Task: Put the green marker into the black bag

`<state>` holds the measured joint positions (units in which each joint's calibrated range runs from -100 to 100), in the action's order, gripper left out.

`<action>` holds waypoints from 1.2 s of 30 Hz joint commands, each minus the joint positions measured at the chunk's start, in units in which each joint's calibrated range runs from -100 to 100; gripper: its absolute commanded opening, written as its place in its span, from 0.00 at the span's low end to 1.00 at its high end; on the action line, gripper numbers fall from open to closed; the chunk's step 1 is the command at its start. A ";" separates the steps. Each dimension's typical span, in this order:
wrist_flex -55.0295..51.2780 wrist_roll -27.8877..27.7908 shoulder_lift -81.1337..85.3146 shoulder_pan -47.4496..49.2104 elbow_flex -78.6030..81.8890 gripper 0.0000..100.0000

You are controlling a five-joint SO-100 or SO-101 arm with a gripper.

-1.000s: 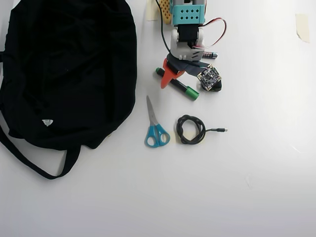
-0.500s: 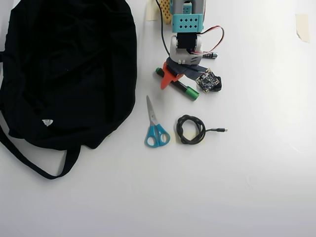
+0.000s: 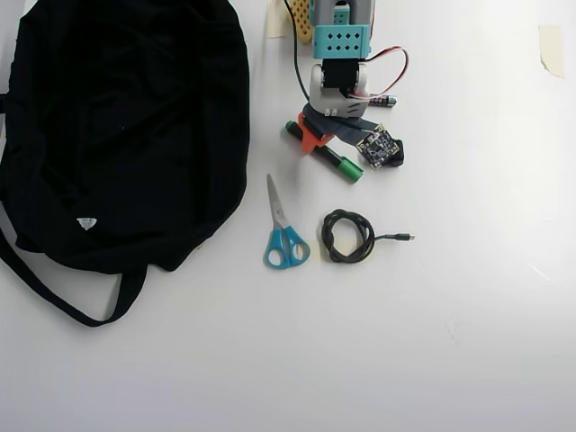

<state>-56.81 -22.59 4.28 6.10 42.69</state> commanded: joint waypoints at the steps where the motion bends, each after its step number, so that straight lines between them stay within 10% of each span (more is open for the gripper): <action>1: 0.39 0.20 0.12 -0.26 -0.10 0.12; 26: -1.16 0.09 1.70 -0.86 -9.45 0.02; 36: -22.18 0.04 1.87 -0.11 -29.03 0.02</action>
<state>-73.47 -22.64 4.28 5.51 21.86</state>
